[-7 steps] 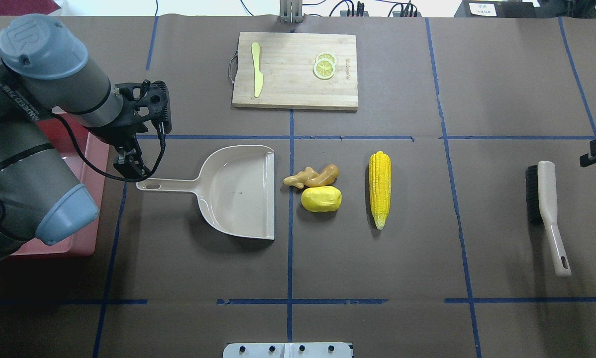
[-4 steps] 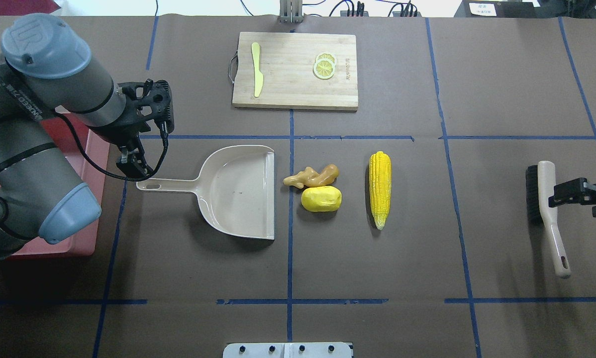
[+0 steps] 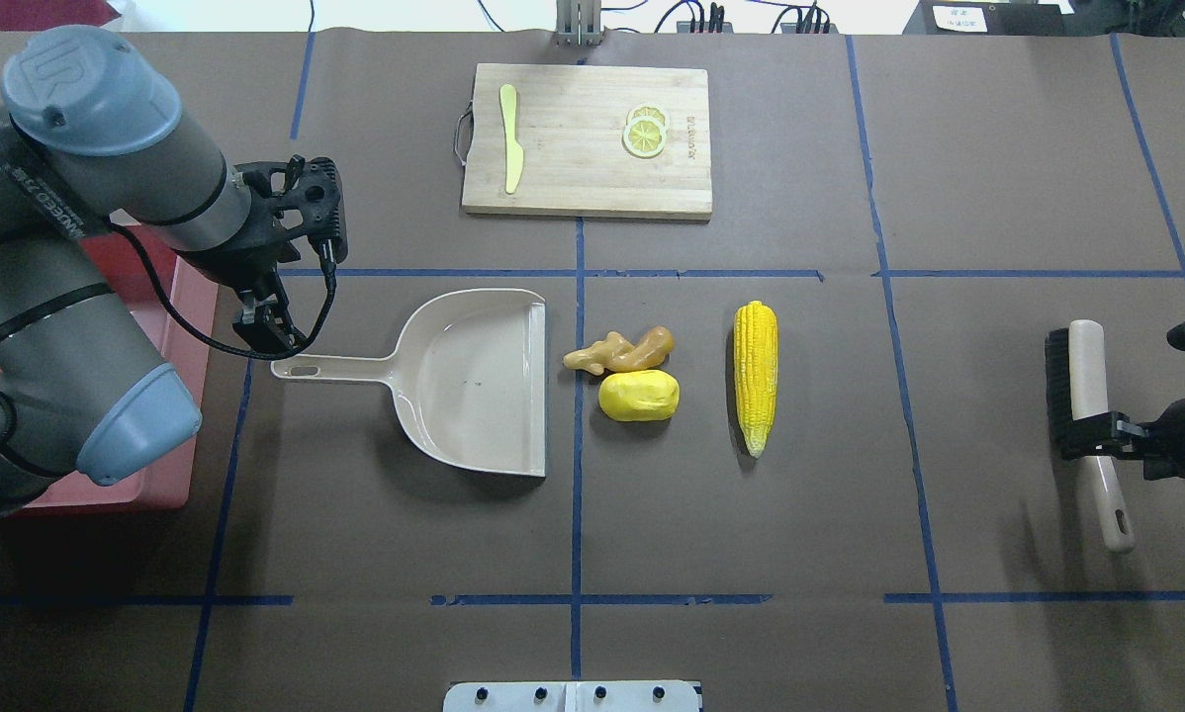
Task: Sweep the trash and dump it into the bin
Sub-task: 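Grasp the beige dustpan with the left gripper while the right grasps the brush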
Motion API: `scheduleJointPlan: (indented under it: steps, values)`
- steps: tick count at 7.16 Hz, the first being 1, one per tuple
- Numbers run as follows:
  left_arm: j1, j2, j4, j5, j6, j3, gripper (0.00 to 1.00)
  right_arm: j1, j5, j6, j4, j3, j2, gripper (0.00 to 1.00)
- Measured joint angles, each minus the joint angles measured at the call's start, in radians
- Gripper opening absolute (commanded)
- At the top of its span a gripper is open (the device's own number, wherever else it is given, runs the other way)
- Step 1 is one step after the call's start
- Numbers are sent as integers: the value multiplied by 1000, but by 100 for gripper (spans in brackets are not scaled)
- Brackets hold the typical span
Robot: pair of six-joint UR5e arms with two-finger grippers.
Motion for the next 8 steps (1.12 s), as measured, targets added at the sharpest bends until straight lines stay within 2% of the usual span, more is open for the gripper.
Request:
scheduleJointPlan:
  steps: [2,3,5,6,7,8]
  values:
    - [0,2,0,0,1,0,100,-37,-3,39,38,-28,-3,89]
    - [0,3,0,0,1,0,100,-40,-3,43,41,-30,-9,70]
    - [0,3,0,0,2,0,100,-39,-2,44,42,-29,-18,40]
    - [0,4,0,0,2,1,100,-37,-2,44,42,-26,-20,17]
    - [0,5,0,0,3,2,100,-37,-3,44,42,-23,-21,0]
    - [0,6,0,0,4,3,100,-37,-3,43,40,-22,-21,0]
